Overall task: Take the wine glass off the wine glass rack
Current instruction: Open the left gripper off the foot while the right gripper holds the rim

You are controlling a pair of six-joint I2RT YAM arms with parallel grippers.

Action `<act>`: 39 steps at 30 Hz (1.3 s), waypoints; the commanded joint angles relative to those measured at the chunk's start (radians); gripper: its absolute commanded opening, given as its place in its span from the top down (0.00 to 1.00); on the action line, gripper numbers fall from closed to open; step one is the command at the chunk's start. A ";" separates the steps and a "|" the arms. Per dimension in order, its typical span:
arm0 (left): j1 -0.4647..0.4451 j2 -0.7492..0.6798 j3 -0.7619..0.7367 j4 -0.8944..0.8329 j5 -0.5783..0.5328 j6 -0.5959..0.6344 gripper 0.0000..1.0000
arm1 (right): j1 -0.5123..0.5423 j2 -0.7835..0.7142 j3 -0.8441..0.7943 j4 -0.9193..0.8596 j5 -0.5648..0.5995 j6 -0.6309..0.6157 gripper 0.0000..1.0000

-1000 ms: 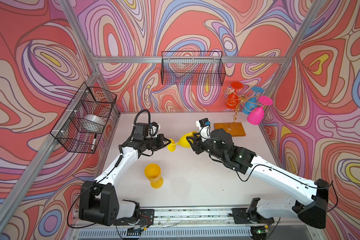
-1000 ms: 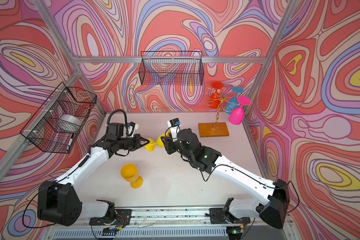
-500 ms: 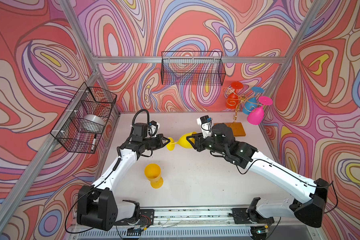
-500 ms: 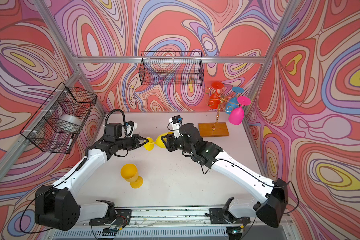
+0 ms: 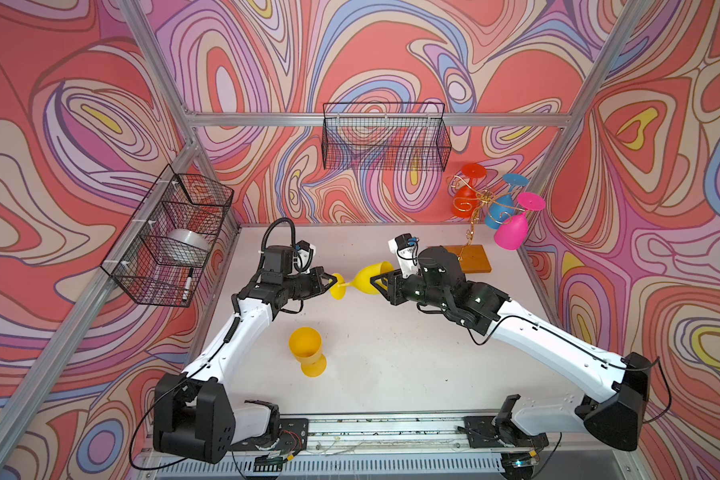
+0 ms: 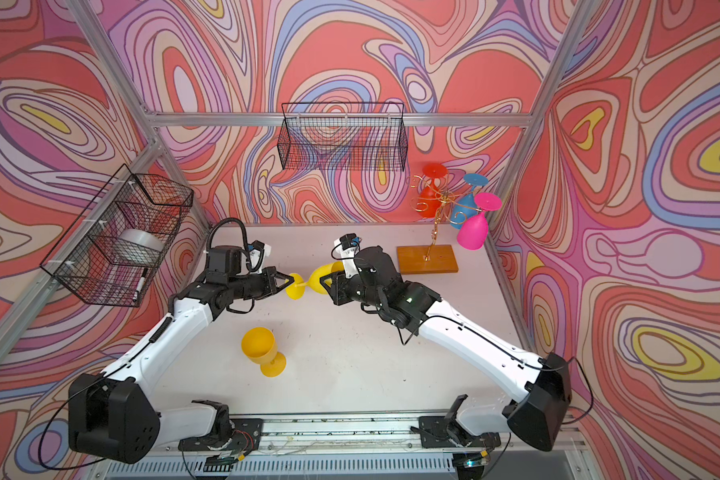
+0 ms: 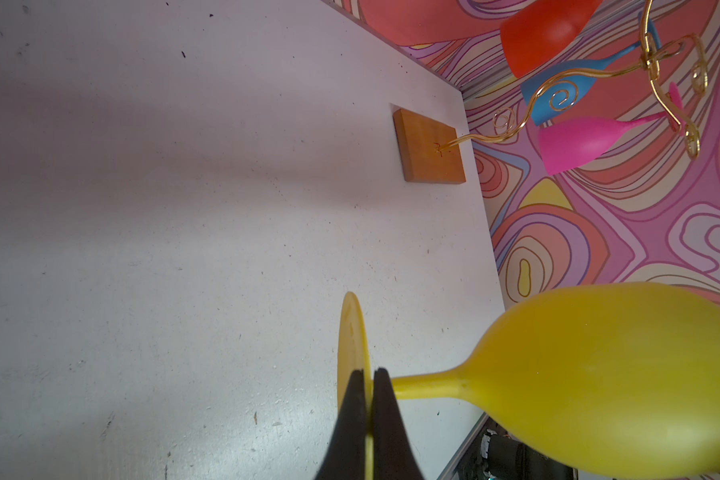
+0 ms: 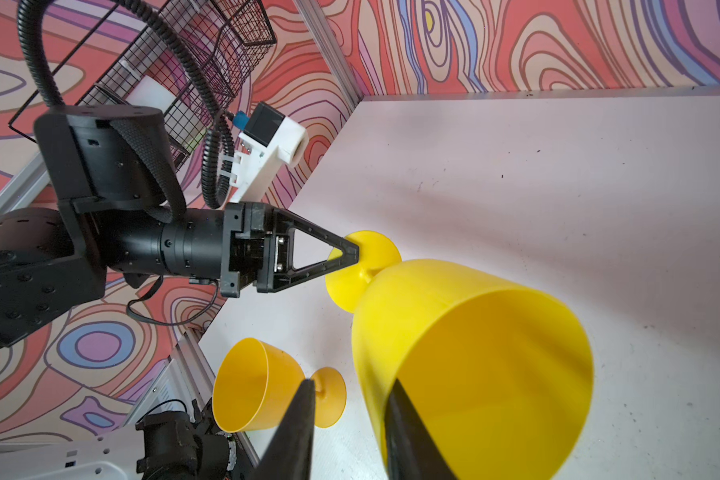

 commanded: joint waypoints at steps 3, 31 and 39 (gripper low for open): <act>0.010 -0.029 -0.015 0.029 -0.004 0.010 1.00 | -0.001 0.004 -0.010 0.095 -0.002 0.029 0.78; 0.058 -0.067 -0.009 0.007 -0.029 0.012 0.43 | -0.001 0.000 -0.012 0.060 0.072 -0.114 1.00; 0.096 -0.052 0.011 -0.061 -0.089 0.026 0.20 | 0.009 -0.032 -0.018 -0.050 -0.001 -0.268 1.00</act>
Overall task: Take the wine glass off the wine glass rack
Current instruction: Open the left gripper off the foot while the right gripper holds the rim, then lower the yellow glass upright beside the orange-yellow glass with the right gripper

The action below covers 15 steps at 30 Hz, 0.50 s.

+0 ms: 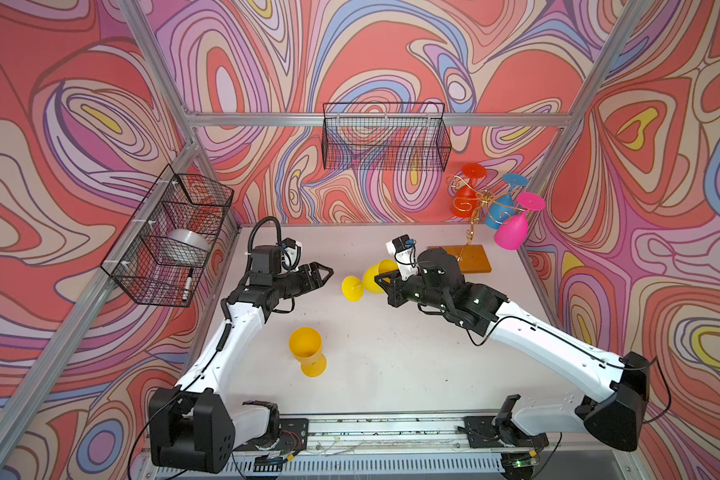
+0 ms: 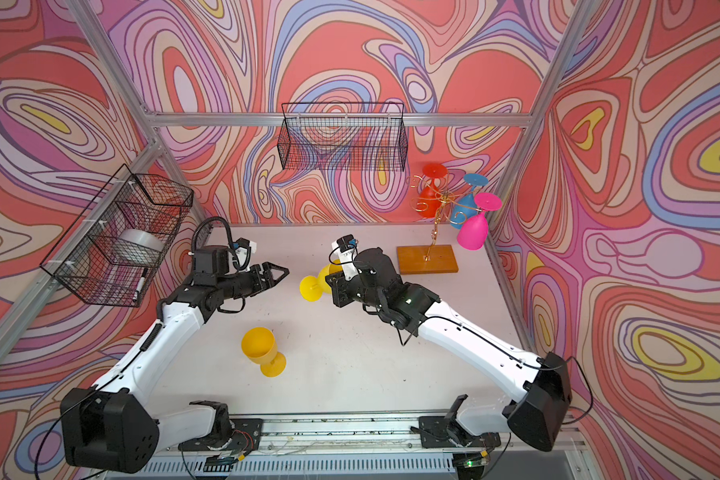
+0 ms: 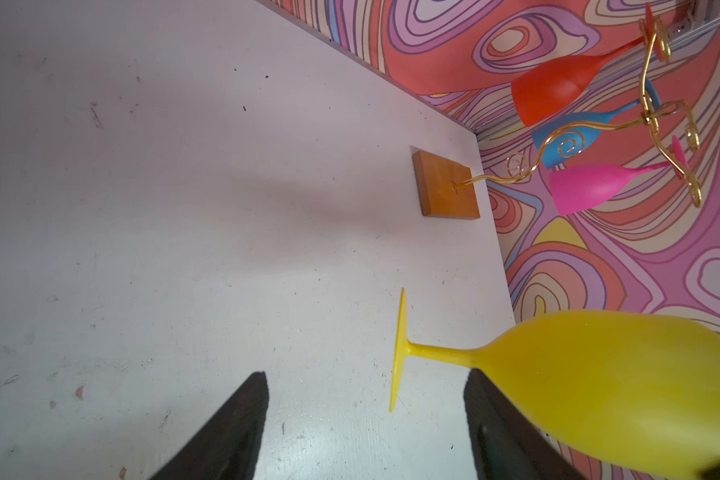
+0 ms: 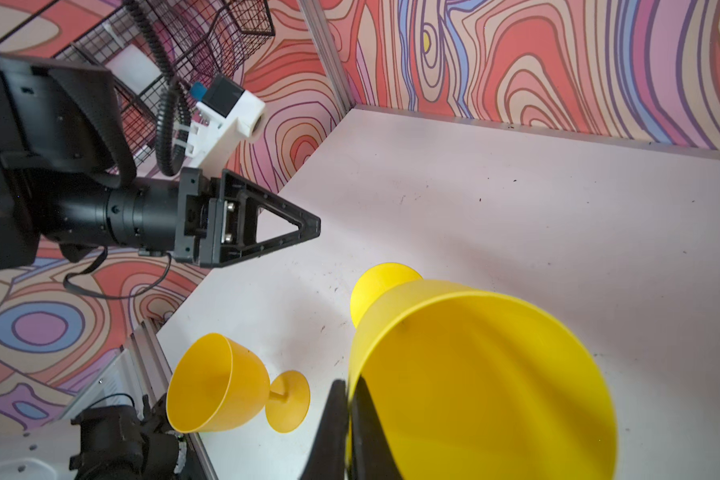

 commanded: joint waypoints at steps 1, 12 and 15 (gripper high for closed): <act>0.022 0.005 0.022 -0.059 -0.038 0.031 0.18 | 0.019 -0.023 0.005 -0.066 -0.030 -0.110 1.00; 0.052 0.058 0.060 -0.132 -0.085 0.047 0.14 | 0.148 0.013 0.023 -0.202 -0.114 -0.280 1.00; 0.060 0.065 0.061 -0.133 -0.086 0.046 0.13 | 0.182 0.037 0.040 -0.238 -0.111 -0.315 1.00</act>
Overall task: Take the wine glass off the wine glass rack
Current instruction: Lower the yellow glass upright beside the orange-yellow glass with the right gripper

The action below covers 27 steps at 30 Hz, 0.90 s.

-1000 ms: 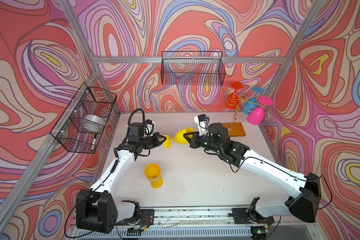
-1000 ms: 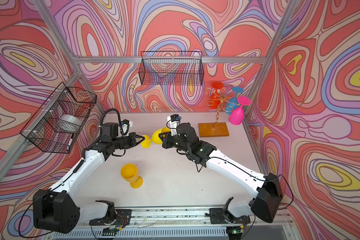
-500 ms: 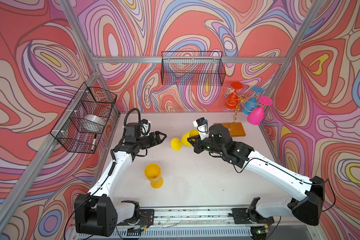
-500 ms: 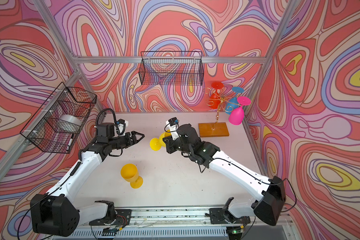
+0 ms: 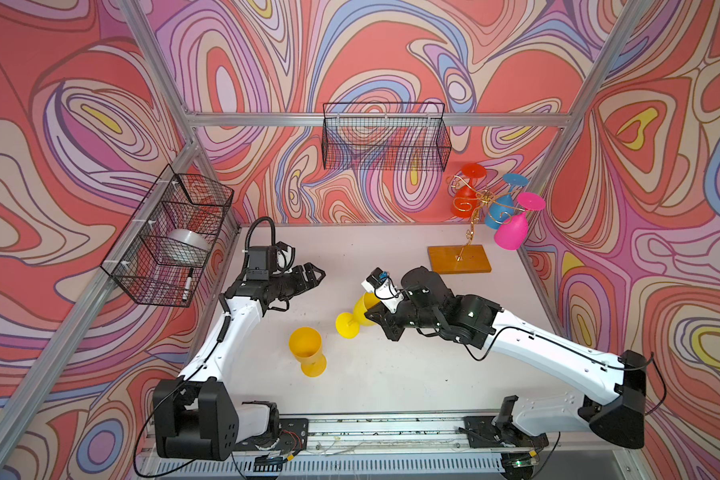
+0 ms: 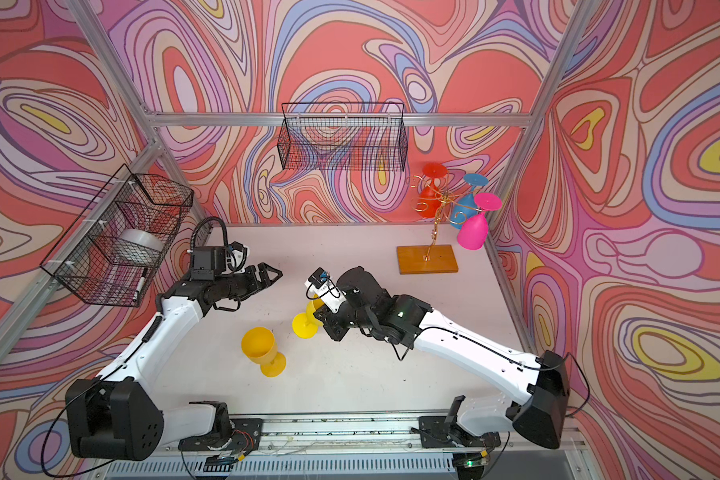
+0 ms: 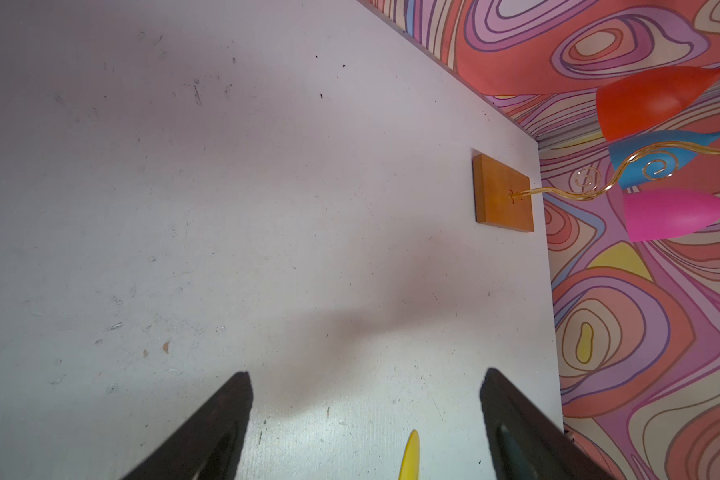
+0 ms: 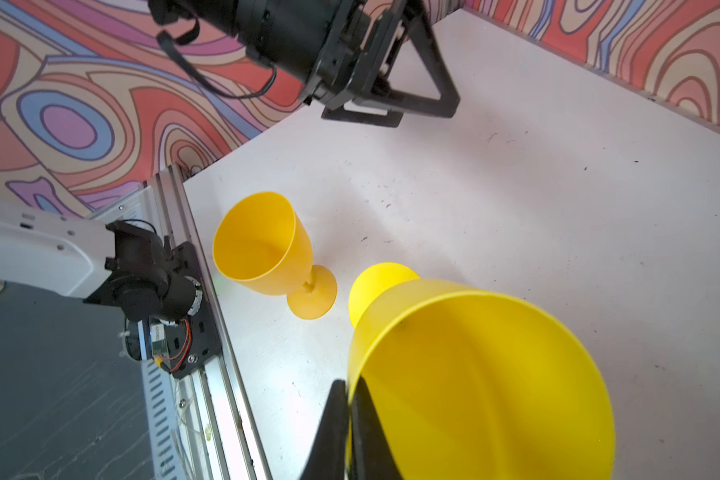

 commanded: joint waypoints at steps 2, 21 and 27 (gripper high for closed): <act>0.012 0.017 0.029 -0.034 -0.016 0.020 0.13 | 0.046 0.046 0.056 -0.082 -0.008 -0.087 1.00; 0.021 0.035 0.043 -0.071 -0.045 0.019 0.08 | 0.242 0.196 0.190 -0.268 0.151 -0.191 1.00; 0.024 0.030 0.041 -0.072 -0.045 0.017 0.06 | 0.279 0.246 0.217 -0.290 0.189 -0.204 1.00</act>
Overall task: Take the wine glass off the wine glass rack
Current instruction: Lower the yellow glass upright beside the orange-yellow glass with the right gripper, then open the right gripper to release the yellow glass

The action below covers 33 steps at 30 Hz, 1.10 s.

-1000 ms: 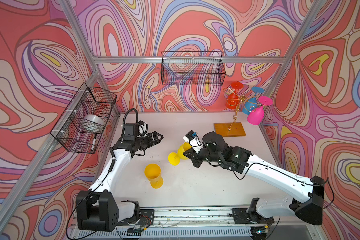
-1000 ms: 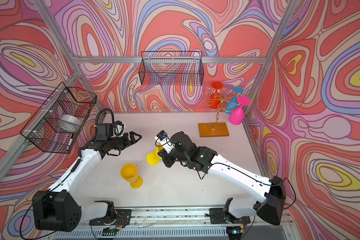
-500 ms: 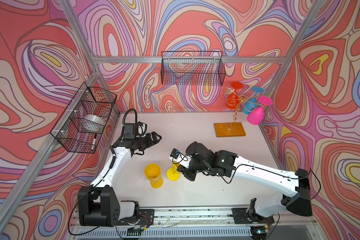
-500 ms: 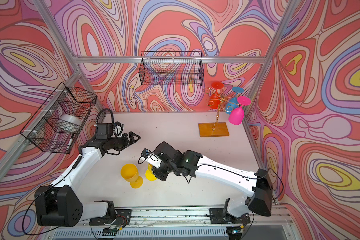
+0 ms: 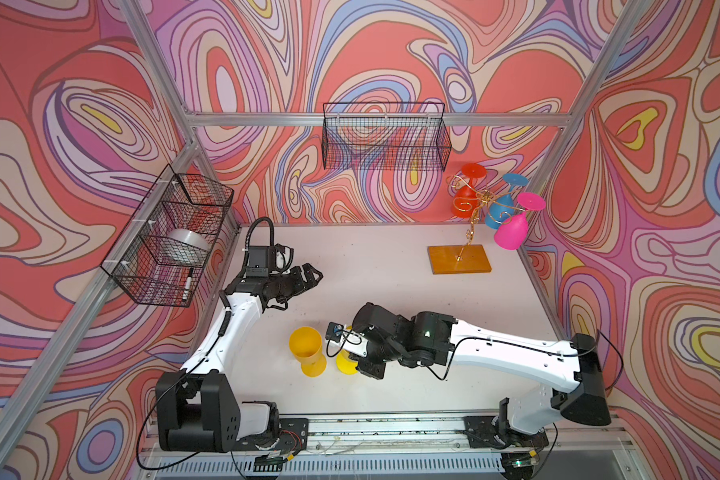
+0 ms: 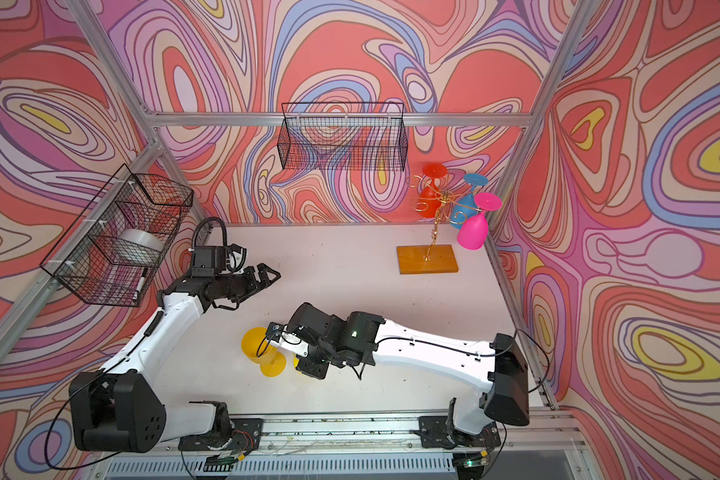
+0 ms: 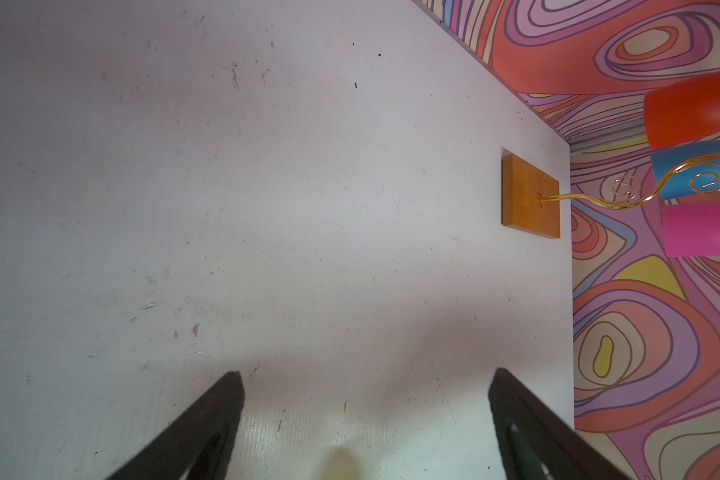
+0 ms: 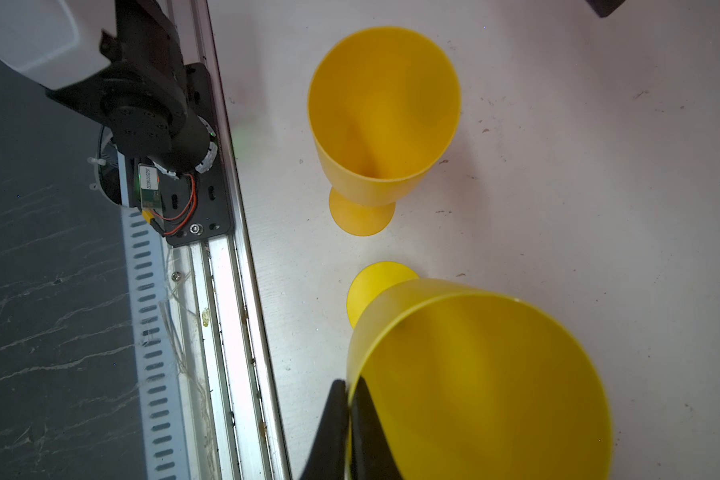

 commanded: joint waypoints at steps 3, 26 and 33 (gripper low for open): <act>0.010 0.001 0.021 -0.018 0.000 0.016 0.03 | 0.029 0.046 0.047 -0.023 0.042 -0.022 1.00; 0.012 -0.022 0.016 -0.017 0.004 0.014 0.03 | 0.069 0.185 0.139 -0.036 0.061 -0.052 1.00; 0.015 -0.025 0.016 -0.017 0.009 0.014 0.03 | 0.071 0.203 0.151 -0.039 0.065 -0.057 1.00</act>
